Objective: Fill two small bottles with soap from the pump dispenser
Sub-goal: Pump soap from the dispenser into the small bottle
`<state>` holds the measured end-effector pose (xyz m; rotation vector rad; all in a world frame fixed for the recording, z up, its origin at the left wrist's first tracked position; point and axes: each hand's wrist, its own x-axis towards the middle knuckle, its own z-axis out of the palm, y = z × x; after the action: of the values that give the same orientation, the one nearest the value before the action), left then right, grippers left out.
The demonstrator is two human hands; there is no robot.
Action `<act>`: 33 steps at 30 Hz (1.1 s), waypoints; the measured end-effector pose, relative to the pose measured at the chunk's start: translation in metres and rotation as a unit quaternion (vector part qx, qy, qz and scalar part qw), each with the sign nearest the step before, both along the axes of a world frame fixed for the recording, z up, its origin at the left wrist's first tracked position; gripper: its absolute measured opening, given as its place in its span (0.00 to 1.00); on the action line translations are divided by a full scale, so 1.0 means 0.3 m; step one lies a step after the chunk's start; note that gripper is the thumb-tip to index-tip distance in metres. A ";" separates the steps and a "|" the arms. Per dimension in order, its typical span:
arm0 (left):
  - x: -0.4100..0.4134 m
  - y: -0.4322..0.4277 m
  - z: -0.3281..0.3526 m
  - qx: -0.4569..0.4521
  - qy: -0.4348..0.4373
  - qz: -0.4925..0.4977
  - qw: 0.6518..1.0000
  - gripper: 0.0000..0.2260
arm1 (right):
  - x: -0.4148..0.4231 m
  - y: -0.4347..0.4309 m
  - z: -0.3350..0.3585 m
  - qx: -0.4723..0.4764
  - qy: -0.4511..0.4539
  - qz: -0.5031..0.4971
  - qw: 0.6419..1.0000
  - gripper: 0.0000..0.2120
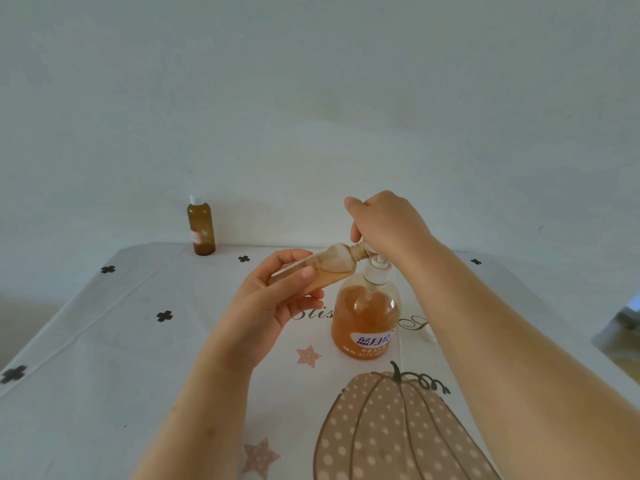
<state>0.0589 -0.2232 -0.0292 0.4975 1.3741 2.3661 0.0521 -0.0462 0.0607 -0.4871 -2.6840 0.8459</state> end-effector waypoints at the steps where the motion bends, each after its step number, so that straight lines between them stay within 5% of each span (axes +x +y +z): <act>1: 0.001 0.000 0.000 0.000 0.001 0.000 1.000 0.13 | -0.002 -0.001 0.000 0.004 -0.003 0.000 1.000 0.24; 22: -0.026 0.003 -0.016 -0.016 0.004 0.006 1.000 0.11 | -0.014 0.008 -0.061 0.012 0.030 0.006 0.999 0.33; 33: -0.011 0.001 -0.003 -0.019 -0.004 -0.002 1.000 0.13 | -0.004 0.007 -0.051 -0.001 0.020 0.007 1.000 0.28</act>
<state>0.0555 -0.2228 -0.0302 0.4796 1.4112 2.3326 0.0508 -0.0442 0.0455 -0.4476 -2.6538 0.8518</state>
